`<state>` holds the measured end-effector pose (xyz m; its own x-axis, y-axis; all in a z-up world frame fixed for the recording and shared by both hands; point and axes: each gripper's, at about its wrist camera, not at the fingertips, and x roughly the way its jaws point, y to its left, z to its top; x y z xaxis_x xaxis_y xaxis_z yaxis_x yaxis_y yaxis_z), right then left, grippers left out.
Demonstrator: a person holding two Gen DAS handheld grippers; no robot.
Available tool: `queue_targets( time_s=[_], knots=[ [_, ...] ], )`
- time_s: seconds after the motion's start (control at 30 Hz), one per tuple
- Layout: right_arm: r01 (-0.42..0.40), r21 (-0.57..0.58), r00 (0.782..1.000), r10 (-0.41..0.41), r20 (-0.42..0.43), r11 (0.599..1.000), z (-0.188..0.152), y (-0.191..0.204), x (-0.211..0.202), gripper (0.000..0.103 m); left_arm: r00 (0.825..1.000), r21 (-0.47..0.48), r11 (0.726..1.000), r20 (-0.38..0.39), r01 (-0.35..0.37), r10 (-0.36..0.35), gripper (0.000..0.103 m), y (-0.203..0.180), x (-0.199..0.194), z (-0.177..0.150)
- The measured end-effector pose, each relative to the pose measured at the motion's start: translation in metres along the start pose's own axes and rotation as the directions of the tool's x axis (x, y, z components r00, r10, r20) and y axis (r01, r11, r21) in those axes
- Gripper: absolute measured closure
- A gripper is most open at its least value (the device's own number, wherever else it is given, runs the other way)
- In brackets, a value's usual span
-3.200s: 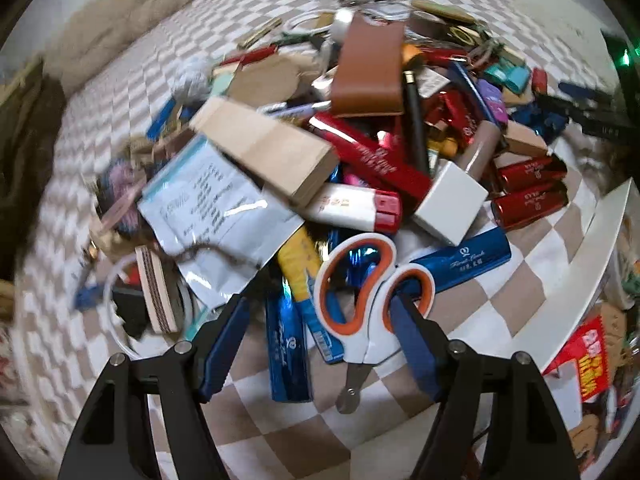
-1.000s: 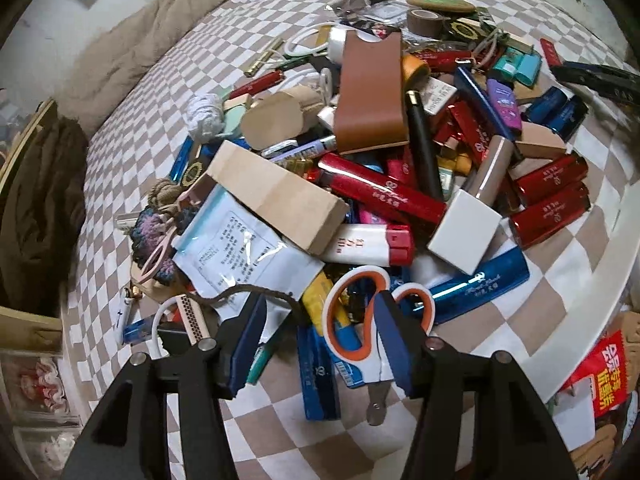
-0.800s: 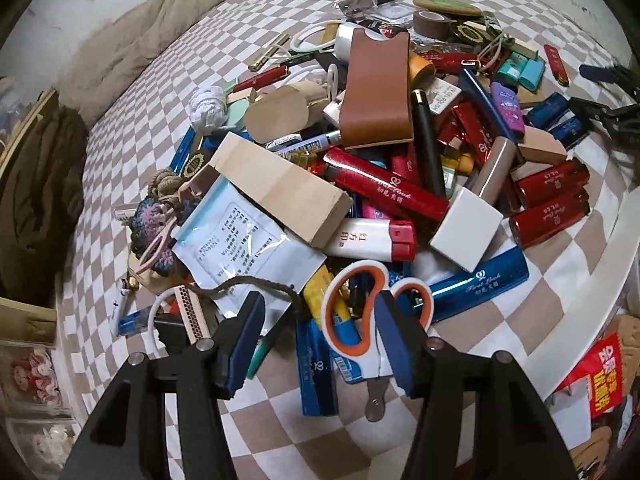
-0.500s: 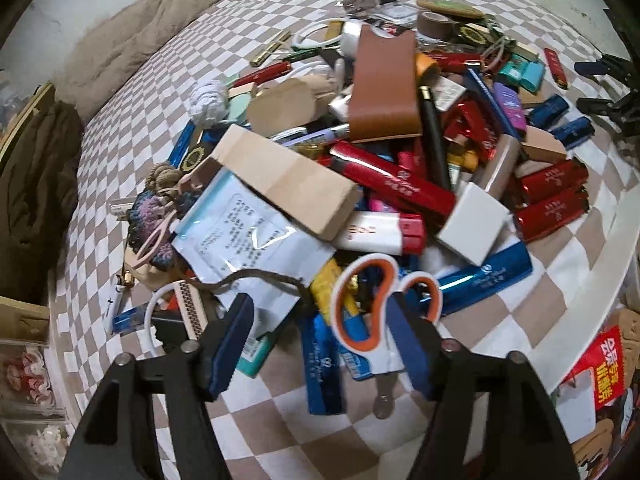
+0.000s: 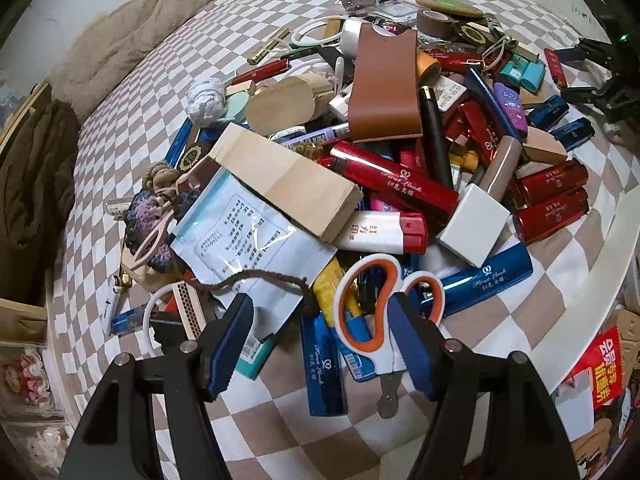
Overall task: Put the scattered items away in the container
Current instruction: 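Lift the scissors and SKYLAND lighter up from the pile with both tools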
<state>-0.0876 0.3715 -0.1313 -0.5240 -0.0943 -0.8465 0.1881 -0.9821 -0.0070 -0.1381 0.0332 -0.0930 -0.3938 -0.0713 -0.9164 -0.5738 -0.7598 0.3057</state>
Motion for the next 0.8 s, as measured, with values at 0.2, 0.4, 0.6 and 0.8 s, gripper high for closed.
queue_targets(
  time_s=[0.2, 0.4, 0.6, 0.8],
  knots=[
    [0.045, -0.037, 0.998, -0.043, 0.049, 0.998, -0.007, 0.011, -0.004, 0.02, 1.0, -0.009, 1.0, -0.005, -0.016, 0.016, 0.029, 0.004, 0.001, -0.001],
    [0.053, -0.01, 0.996, -0.052, 0.078, 0.999, -0.013, 0.01, -0.009, 0.02, 0.996, -0.034, 0.996, -0.015, -0.085, 0.084, 0.029, 0.012, 0.002, -0.003],
    [0.049, 0.011, 0.994, -0.05, 0.099, 0.999, -0.017, 0.01, -0.011, 0.02, 0.991, -0.087, 0.988, -0.064, -0.125, 0.119, 0.029, 0.035, 0.012, -0.02],
    [0.049, 0.011, 0.994, -0.05, 0.1, 0.999, -0.017, 0.011, -0.01, 0.02, 0.982, -0.15, 0.973, -0.092, -0.177, 0.165, 0.029, 0.061, 0.018, -0.031]
  ],
)
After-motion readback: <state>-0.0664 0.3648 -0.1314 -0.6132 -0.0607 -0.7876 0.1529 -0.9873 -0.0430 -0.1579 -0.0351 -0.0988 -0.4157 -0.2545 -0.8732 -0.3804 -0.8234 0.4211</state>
